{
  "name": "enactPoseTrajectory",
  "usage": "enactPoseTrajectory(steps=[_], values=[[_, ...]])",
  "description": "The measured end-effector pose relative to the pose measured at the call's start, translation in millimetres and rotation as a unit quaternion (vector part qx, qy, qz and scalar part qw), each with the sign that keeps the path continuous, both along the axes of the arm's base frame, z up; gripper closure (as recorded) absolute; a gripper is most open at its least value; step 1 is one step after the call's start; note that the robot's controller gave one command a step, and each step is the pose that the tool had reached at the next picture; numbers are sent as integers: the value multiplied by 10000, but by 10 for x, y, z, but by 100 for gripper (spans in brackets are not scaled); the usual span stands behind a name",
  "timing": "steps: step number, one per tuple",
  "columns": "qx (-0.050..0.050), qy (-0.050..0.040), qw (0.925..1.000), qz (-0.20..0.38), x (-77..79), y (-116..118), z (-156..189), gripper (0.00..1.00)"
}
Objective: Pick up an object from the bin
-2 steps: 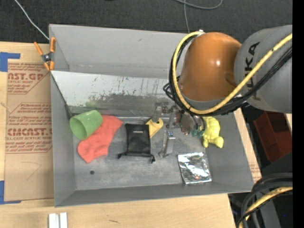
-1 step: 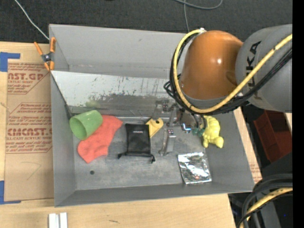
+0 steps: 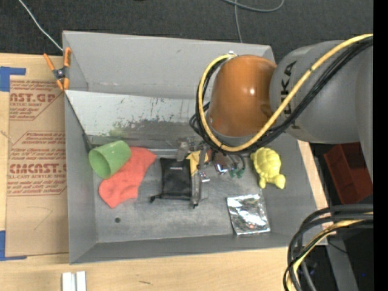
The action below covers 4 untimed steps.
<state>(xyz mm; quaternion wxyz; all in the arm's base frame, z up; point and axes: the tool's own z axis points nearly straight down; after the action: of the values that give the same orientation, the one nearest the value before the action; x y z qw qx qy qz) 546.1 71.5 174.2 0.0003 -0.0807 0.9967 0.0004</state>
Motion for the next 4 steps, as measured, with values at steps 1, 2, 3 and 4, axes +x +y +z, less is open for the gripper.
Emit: enactPoseTrajectory(steps=[1, 2, 3, 4], values=[[7, -7, 9977, -670, -11, 166, -472, 0], [2, -7, 9984, 571, 9, 170, -783, 0], [17, 3, 9717, -2360, -39, 90, -1039, 100], [16, 2, 9719, -2353, -38, 89, -1038, 100]])
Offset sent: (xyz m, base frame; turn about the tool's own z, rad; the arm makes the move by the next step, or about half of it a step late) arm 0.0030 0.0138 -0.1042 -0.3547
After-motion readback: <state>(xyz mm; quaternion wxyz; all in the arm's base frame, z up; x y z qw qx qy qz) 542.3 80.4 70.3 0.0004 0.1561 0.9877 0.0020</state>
